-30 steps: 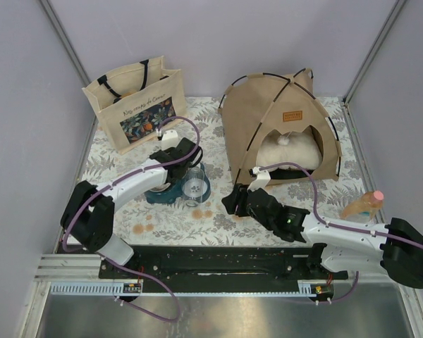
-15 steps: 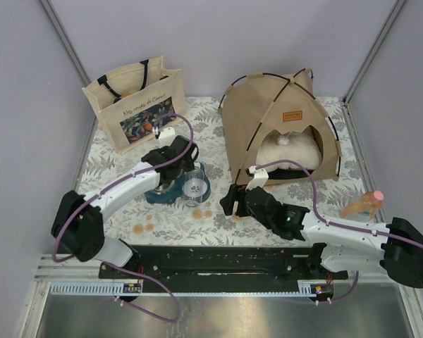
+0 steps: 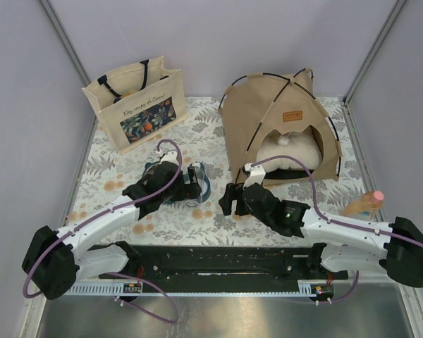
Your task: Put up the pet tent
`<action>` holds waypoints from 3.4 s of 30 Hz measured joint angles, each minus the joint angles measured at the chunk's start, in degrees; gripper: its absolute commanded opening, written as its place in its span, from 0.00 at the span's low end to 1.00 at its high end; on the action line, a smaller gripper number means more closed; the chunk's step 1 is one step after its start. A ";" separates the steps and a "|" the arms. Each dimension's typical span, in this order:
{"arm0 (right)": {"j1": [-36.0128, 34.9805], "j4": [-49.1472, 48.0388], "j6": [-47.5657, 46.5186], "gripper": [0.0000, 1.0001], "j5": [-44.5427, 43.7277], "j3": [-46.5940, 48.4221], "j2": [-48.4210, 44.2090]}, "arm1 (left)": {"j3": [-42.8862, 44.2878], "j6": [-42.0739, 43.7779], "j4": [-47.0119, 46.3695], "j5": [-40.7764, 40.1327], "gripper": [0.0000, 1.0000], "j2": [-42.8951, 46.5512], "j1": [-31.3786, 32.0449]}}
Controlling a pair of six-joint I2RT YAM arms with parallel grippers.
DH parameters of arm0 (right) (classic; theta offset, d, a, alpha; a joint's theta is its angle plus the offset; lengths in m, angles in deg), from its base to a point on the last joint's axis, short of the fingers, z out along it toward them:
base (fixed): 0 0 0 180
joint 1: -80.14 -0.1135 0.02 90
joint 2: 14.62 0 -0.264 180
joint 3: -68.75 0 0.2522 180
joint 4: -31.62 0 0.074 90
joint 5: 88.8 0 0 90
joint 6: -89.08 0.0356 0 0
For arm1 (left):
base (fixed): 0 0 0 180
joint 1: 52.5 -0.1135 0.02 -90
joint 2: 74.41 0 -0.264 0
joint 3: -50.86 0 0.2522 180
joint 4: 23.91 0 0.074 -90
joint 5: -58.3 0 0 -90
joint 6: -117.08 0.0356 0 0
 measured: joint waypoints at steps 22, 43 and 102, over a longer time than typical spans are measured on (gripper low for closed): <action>0.00 3.61 0.94 0.86 1.31 -0.13 -4.83 | 8.41 -2.01 0.68 7.15 0.57 -16.39 -0.20; 0.00 3.87 4.61 0.95 6.38 -0.44 -13.86 | 4.96 5.18 1.92 21.70 0.54 11.50 -0.17; 5.86 -3.89 22.62 0.00 12.55 12.20 -4.26 | 0.81 10.88 3.98 35.52 0.99 32.24 0.20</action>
